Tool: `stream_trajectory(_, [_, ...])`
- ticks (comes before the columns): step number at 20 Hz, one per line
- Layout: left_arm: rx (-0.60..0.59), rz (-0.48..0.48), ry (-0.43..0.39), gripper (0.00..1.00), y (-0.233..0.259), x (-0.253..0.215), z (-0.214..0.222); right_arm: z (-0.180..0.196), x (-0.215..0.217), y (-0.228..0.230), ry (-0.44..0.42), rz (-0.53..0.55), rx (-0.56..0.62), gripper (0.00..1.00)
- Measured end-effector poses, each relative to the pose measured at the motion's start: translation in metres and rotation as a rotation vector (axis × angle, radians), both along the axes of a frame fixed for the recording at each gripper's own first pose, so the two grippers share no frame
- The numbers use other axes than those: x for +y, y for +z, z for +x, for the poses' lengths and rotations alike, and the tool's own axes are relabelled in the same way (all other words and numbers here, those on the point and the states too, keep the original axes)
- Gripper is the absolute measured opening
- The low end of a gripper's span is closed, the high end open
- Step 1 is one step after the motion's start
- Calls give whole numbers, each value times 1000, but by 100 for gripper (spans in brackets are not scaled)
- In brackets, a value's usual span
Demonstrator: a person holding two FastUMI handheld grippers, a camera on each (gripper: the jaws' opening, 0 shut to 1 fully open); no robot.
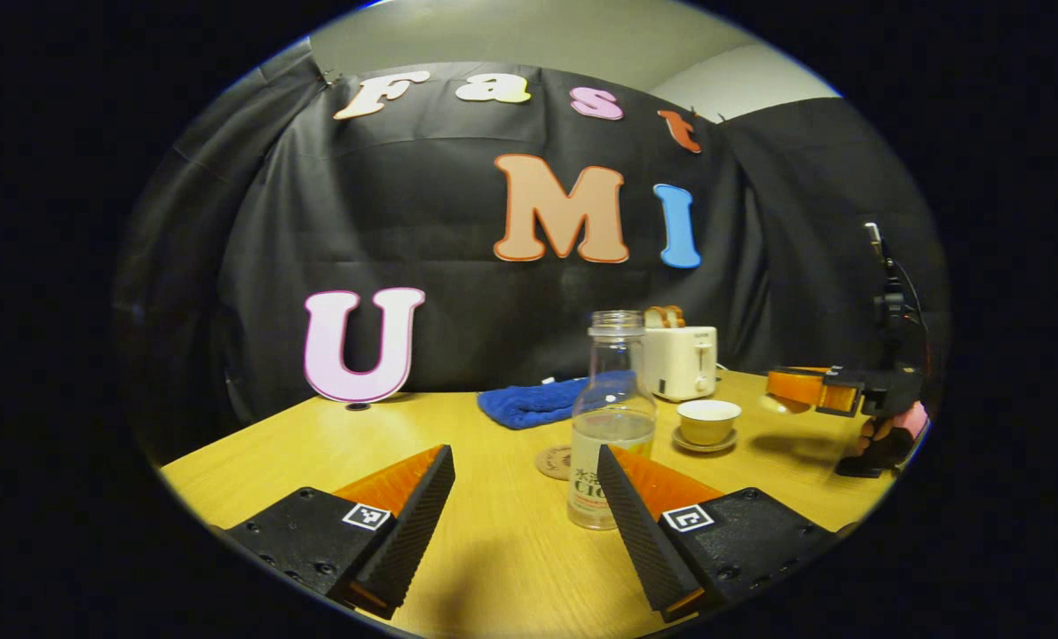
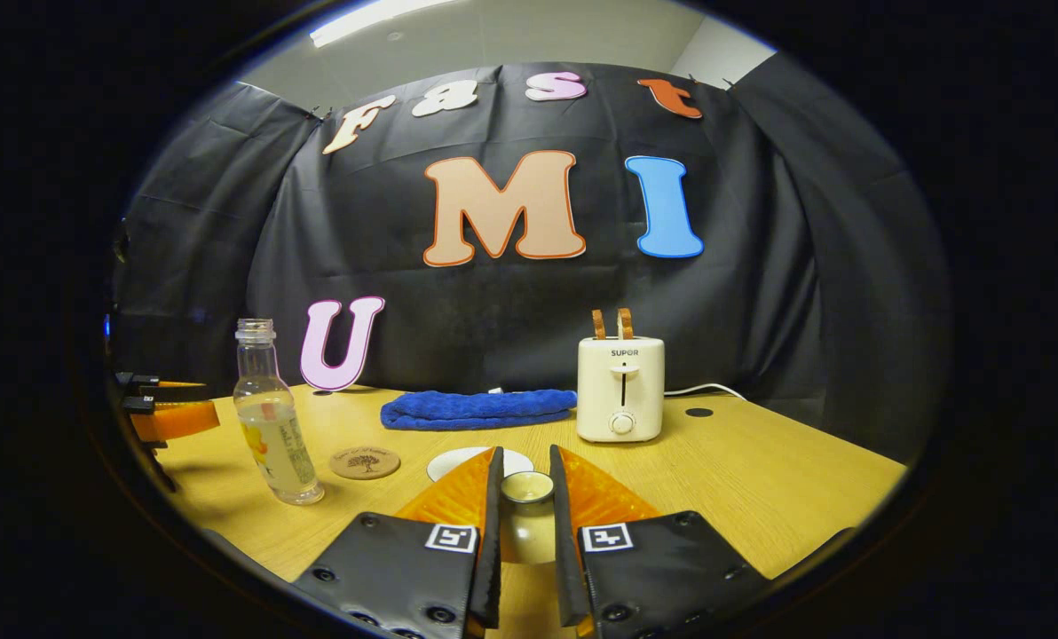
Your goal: Open the teacup lid with one hand, grasp the water bottle and pour water into the teacup with the other hand; after pouring, place the water bottle on the coaster and then close the teacup lid.
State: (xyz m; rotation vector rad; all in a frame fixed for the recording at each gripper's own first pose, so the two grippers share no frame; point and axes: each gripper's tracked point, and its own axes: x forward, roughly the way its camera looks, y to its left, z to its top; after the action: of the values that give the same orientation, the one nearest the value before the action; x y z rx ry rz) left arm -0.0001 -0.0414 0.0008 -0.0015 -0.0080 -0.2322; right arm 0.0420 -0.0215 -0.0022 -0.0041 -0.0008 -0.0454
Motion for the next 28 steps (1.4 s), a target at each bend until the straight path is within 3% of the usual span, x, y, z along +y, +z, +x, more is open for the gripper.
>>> stream_trajectory(16, [102, 52, -130, 95, -16, -47, 26, -8, -7, 1, -19, -1, -1, 28])
stream_trajectory(28, [236, 65, -84, 95, -36, -57, 58, -19, -19, 1, -37, -1, -1, 29])
